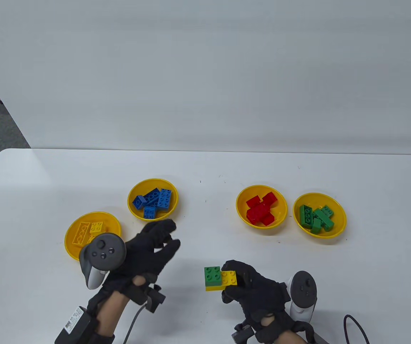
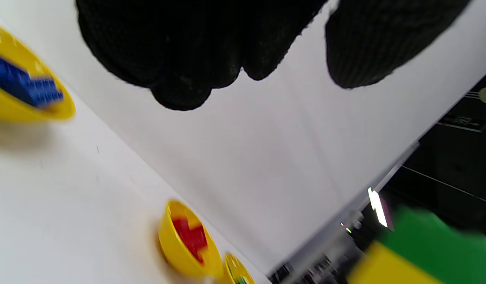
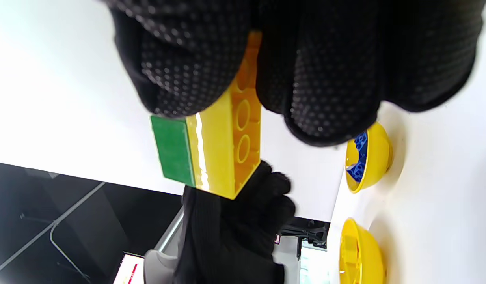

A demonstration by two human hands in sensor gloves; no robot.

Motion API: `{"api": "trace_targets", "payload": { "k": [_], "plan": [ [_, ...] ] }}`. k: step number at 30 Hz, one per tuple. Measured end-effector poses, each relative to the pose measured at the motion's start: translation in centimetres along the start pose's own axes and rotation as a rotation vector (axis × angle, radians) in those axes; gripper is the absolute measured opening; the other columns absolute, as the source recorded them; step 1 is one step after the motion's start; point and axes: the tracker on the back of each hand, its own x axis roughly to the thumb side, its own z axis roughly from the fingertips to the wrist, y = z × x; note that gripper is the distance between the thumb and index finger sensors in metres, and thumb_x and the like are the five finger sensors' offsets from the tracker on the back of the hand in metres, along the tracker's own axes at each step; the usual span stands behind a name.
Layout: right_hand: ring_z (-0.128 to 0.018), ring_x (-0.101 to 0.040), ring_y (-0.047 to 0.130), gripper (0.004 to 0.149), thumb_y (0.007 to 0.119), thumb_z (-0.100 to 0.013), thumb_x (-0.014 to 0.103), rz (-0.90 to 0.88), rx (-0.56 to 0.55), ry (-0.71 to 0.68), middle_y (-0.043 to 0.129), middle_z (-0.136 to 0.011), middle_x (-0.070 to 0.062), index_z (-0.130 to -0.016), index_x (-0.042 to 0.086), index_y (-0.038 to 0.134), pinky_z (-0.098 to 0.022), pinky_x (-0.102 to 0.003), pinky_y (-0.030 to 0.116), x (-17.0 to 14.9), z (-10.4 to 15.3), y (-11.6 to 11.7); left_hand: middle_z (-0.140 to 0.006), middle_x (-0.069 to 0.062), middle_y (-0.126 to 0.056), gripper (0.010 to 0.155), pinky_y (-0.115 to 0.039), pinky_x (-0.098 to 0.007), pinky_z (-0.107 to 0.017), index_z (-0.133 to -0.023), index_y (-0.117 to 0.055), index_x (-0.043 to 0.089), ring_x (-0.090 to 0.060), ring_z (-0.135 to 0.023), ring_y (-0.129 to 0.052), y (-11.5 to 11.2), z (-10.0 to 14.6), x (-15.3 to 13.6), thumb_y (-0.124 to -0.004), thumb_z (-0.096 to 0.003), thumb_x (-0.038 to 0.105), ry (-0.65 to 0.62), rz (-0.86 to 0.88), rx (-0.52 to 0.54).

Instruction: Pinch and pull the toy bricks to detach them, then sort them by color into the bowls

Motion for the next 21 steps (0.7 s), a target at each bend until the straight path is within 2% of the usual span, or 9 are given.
{"api": "trace_targets", "payload": {
  "k": [3, 6, 11, 12, 14, 18, 21],
  "plan": [
    [-0.036, -0.031, 0.104, 0.064, 0.090, -0.029, 0.027, -0.065, 0.002, 0.034, 0.091, -0.069, -0.027, -0.085, -0.001, 0.079, -0.034, -0.060, 0.087, -0.5, 0.1, 0.2, -0.104, -0.025, -0.072, 0.076, -0.077, -0.062, -0.059, -0.104, -0.068, 0.016, -0.048, -0.084, -0.087, -3.0, 1.4, -0.4, -0.090, -0.0437, 0.056, -0.044, 0.082, -0.113],
    [-0.037, -0.031, 0.103, 0.063, 0.090, -0.029, 0.028, -0.113, 0.010, 0.065, 0.090, -0.069, -0.026, -0.086, 0.001, 0.079, -0.034, -0.060, 0.087, -0.9, 0.2, 0.5, -0.106, -0.023, -0.069, 0.081, -0.075, -0.062, -0.060, -0.107, -0.061, 0.017, -0.047, -0.086, -0.085, -4.6, 2.1, -0.1, -0.090, -0.0432, 0.057, -0.064, 0.061, -0.175],
    [-0.037, -0.031, 0.103, 0.063, 0.089, -0.031, 0.028, -0.151, 0.039, 0.095, 0.091, -0.069, -0.023, -0.088, 0.006, 0.077, -0.035, -0.060, 0.086, -1.5, 0.3, 1.2, -0.105, -0.022, -0.071, 0.080, -0.076, -0.062, -0.060, -0.106, -0.062, 0.017, -0.046, -0.085, -0.087, -6.1, 2.6, -0.3, -0.091, -0.0432, 0.057, -0.074, 0.140, -0.154],
    [-0.037, -0.031, 0.102, 0.063, 0.089, -0.031, 0.029, -0.142, 0.046, 0.099, 0.091, -0.069, -0.023, -0.089, 0.007, 0.077, -0.035, -0.060, 0.086, -1.6, 0.4, 1.4, -0.103, -0.022, -0.072, 0.077, -0.077, -0.061, -0.059, -0.104, -0.065, 0.017, -0.045, -0.083, -0.088, -6.1, 2.7, -0.4, -0.091, -0.0436, 0.056, -0.057, 0.184, -0.123],
    [-0.038, -0.032, 0.102, 0.063, 0.089, -0.031, 0.030, -0.125, 0.057, 0.103, 0.091, -0.070, -0.023, -0.089, 0.009, 0.078, -0.035, -0.061, 0.085, -1.8, 0.4, 1.6, -0.100, -0.021, -0.077, 0.069, -0.078, -0.060, -0.057, -0.101, -0.070, 0.017, -0.044, -0.080, -0.091, -6.1, 2.8, -0.8, -0.090, -0.0453, 0.053, -0.044, 0.257, -0.093],
    [-0.038, -0.034, 0.102, 0.063, 0.089, -0.033, 0.032, -0.022, 0.076, 0.103, 0.091, -0.069, -0.024, -0.090, 0.009, 0.078, -0.035, -0.062, 0.085, -1.8, 0.5, 2.1, -0.100, -0.021, -0.077, 0.067, -0.079, -0.060, -0.057, -0.100, -0.072, 0.018, -0.043, -0.080, -0.092, -5.5, 2.9, -1.1, -0.091, -0.0455, 0.052, -0.049, 0.297, -0.050],
    [-0.042, -0.038, 0.101, 0.064, 0.088, -0.035, 0.030, 0.047, 0.082, 0.052, 0.088, -0.073, -0.028, -0.092, 0.003, 0.075, -0.037, -0.065, 0.082, -0.9, 0.4, 2.4, -0.100, -0.021, -0.078, 0.067, -0.080, -0.059, -0.057, -0.099, -0.073, 0.017, -0.044, -0.081, -0.092, -4.9, 3.0, -1.0, -0.093, -0.0446, 0.051, -0.061, 0.331, -0.010]
  ]
}}
